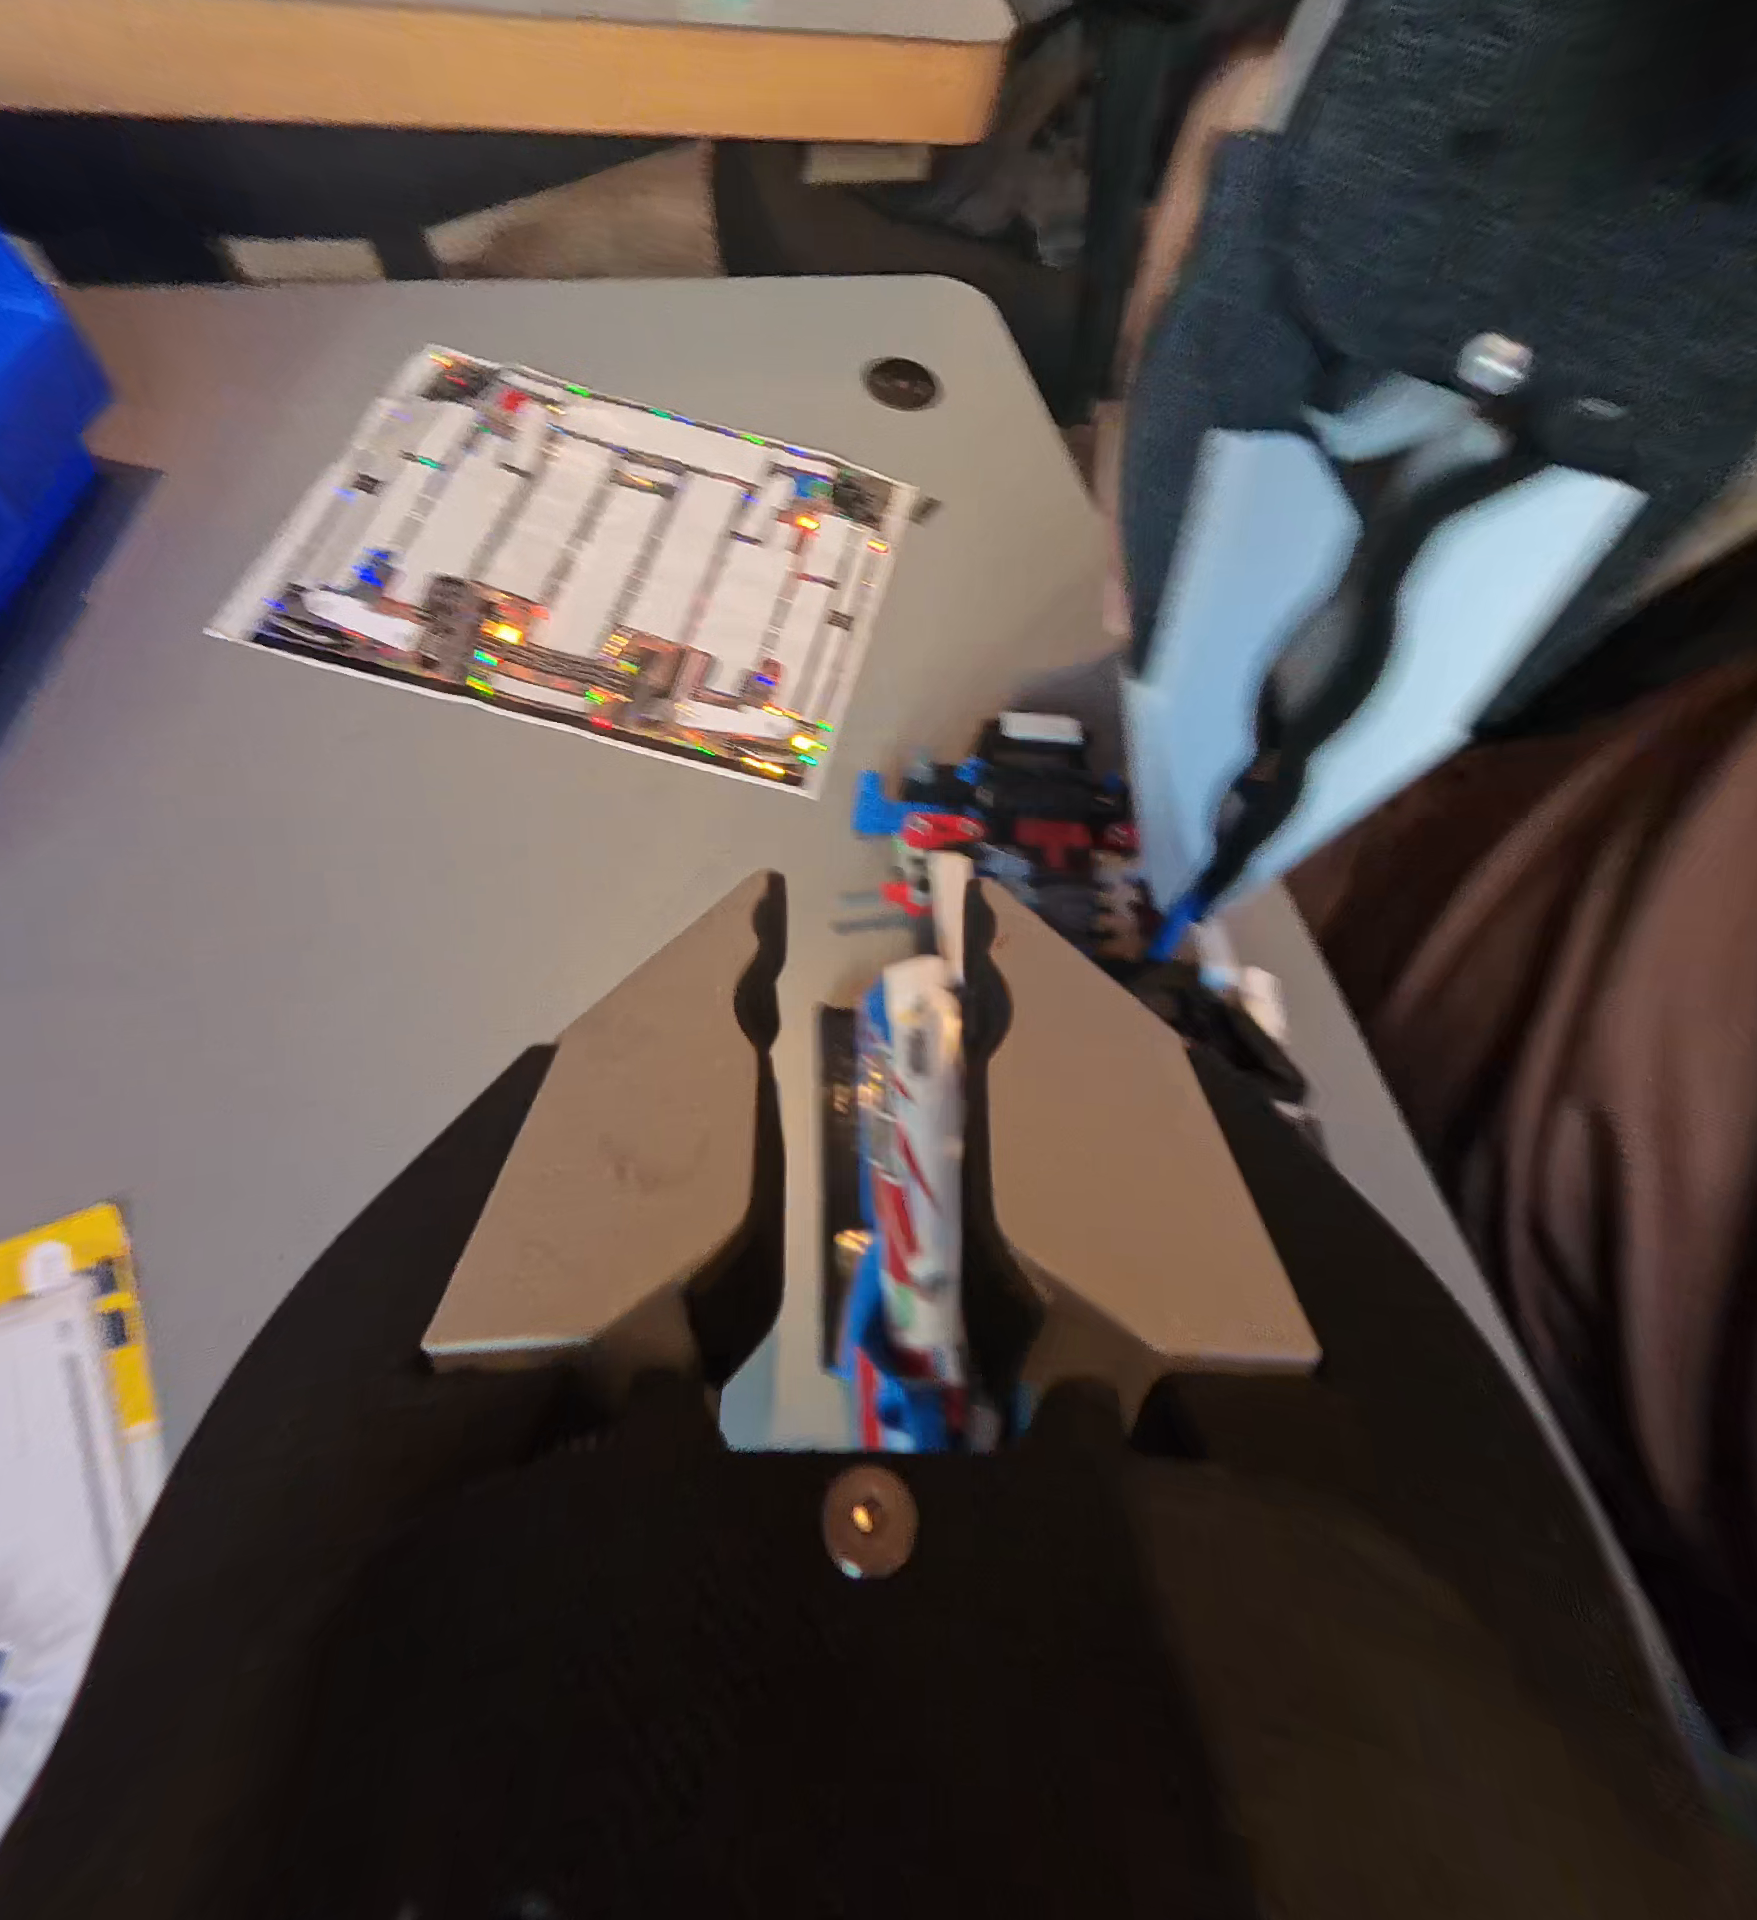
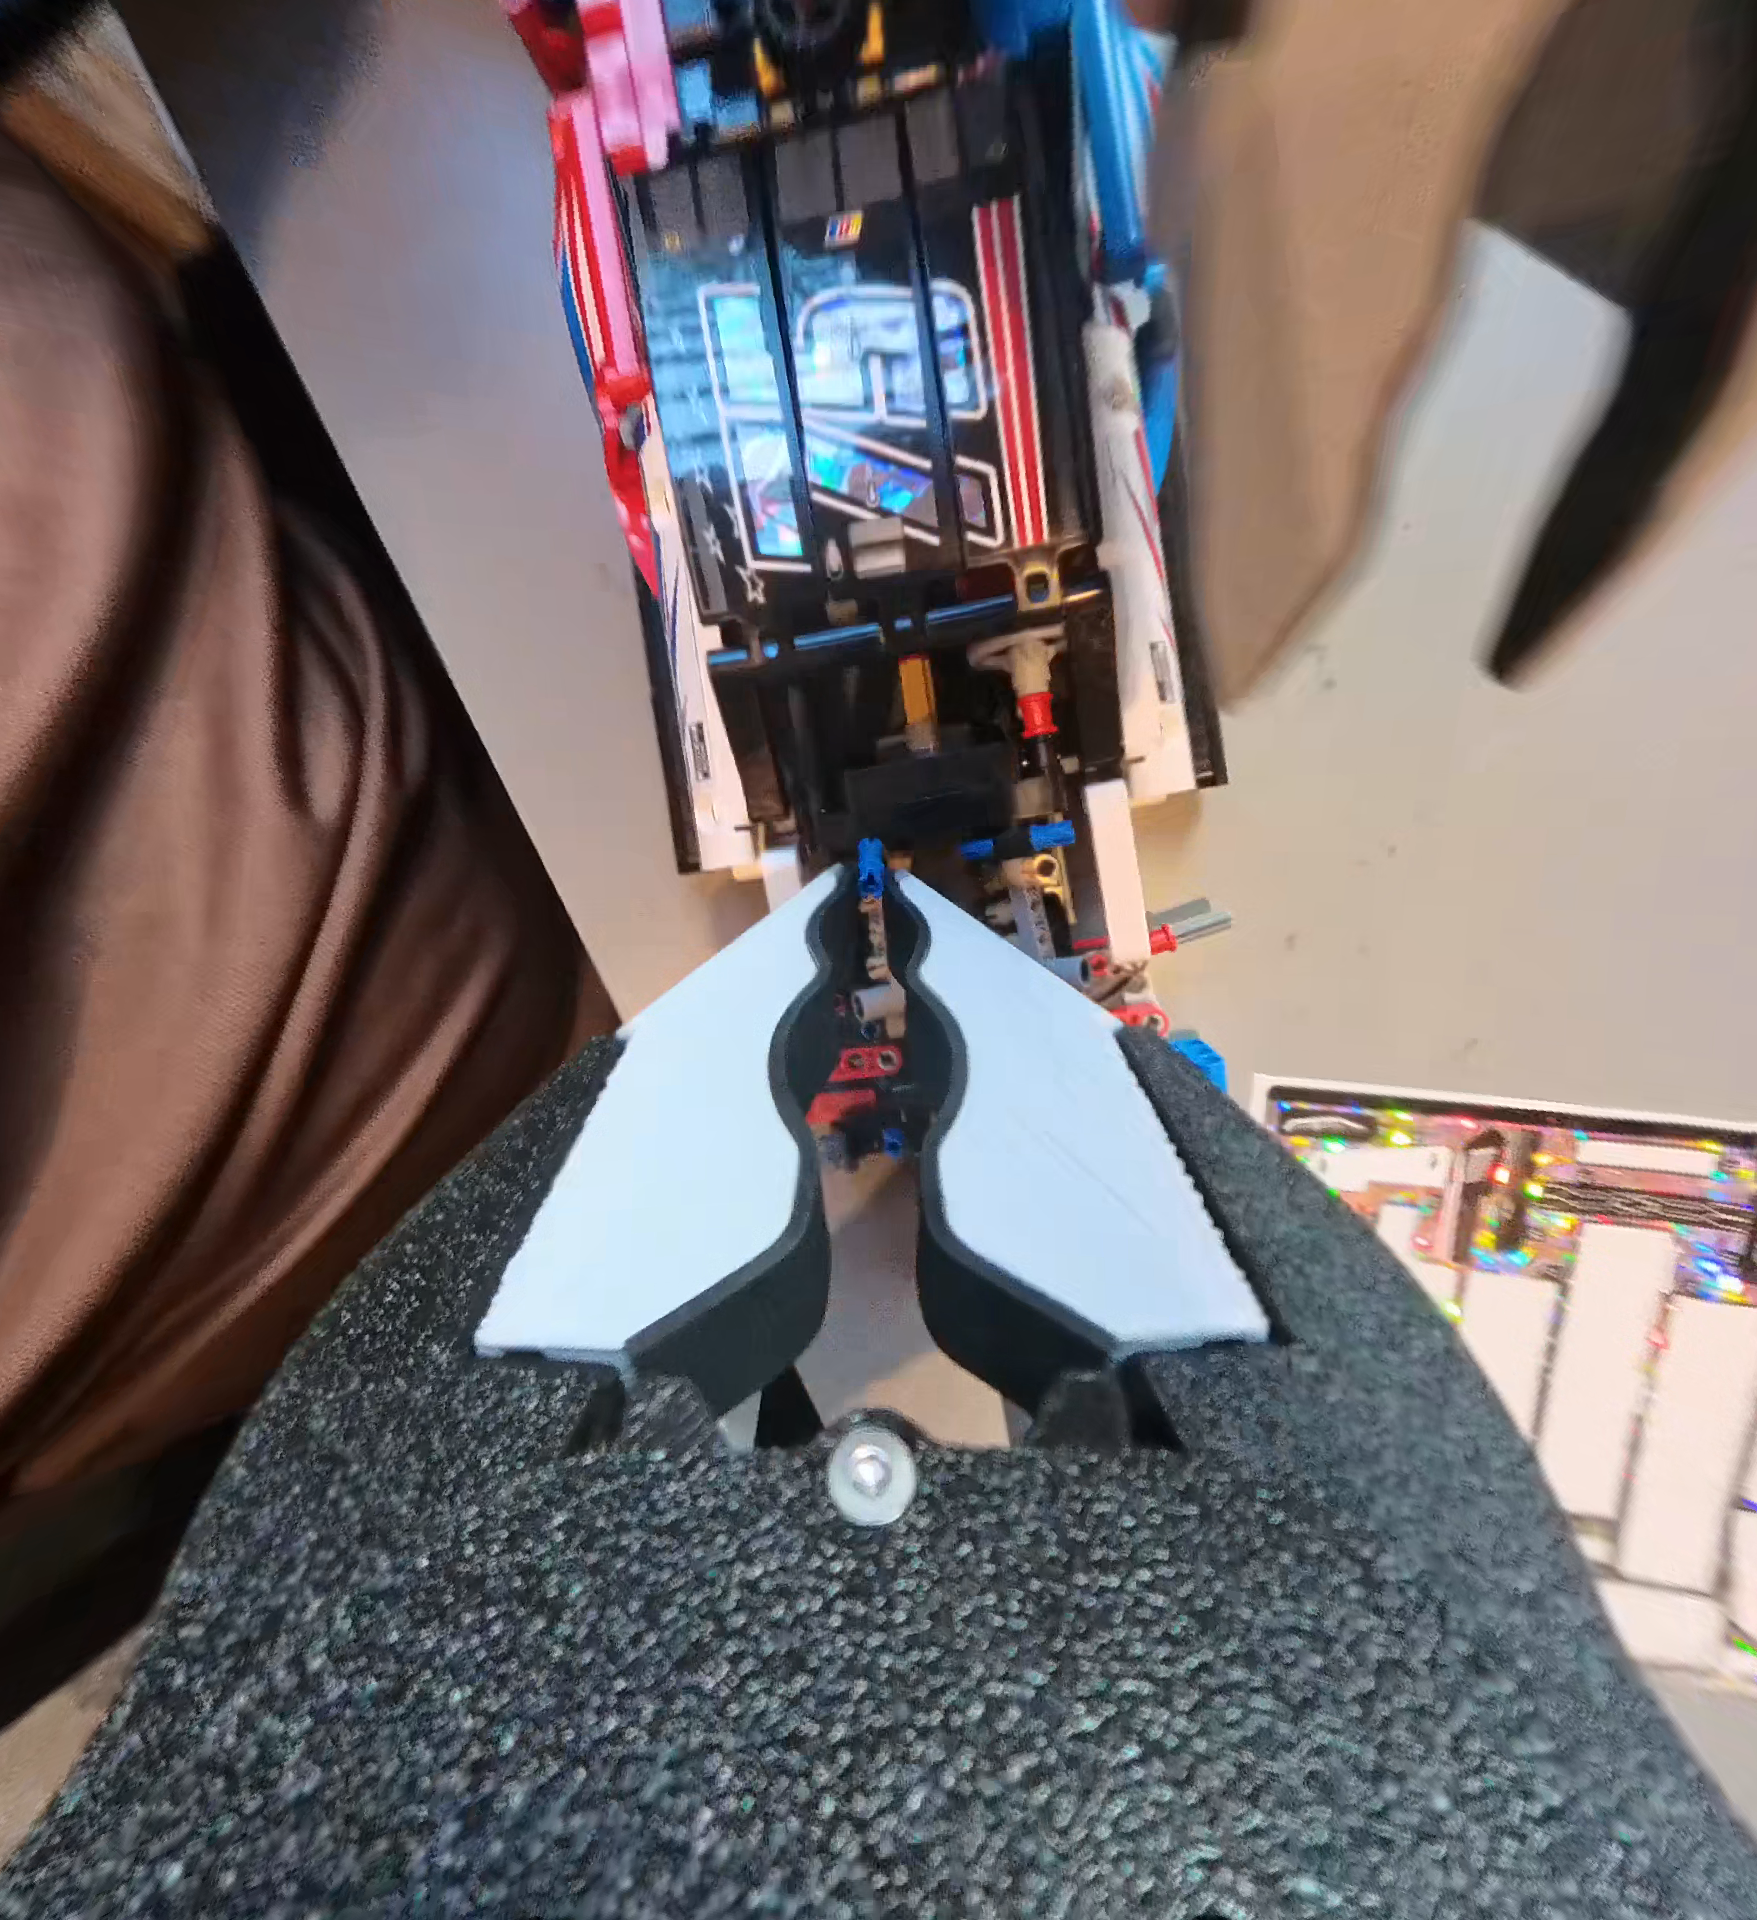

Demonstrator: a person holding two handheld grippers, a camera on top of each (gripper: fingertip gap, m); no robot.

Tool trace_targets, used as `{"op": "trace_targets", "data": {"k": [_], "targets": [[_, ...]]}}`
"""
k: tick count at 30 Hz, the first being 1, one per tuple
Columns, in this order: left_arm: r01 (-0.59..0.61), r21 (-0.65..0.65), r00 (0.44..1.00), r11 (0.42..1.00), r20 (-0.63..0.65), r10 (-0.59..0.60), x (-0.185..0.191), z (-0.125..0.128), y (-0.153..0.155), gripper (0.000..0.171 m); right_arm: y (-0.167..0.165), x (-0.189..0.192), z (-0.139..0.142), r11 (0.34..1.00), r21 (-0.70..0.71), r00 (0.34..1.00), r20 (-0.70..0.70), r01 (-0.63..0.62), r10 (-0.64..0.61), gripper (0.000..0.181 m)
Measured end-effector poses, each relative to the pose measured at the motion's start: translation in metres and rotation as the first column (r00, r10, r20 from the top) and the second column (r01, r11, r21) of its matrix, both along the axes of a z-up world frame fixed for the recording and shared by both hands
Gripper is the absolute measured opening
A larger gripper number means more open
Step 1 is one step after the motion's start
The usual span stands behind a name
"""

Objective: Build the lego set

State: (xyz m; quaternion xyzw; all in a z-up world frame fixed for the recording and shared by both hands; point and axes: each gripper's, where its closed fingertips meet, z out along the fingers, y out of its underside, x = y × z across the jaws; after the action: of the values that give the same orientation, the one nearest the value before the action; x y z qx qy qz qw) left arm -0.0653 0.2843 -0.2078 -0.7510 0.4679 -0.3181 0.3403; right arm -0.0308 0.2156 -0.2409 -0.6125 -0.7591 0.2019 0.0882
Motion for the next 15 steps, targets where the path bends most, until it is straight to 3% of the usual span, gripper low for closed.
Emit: {"op": "trace_targets", "data": {"k": [4,10,15], "targets": [[0.020,-0.018,0.999,1.000,0.030,-0.019,0.007,0.005,-0.043,0.028,0.002,0.002,0.010,0.993,-0.107,0.987,-0.148,0.050,-0.066,0.004],[-0.062,0.121,0.975,0.991,-0.203,0.086,0.032,-0.013,-0.066,0.021,0.024,0.019,0.029,0.970,-0.198,0.904,-0.373,0.145,-0.211,0.004],[-0.047,0.111,0.933,0.993,-0.351,0.083,0.055,-0.030,-0.071,0.019,0.015,0.035,0.014,0.967,-0.223,0.887,-0.412,0.124,-0.209,0.004]]}}
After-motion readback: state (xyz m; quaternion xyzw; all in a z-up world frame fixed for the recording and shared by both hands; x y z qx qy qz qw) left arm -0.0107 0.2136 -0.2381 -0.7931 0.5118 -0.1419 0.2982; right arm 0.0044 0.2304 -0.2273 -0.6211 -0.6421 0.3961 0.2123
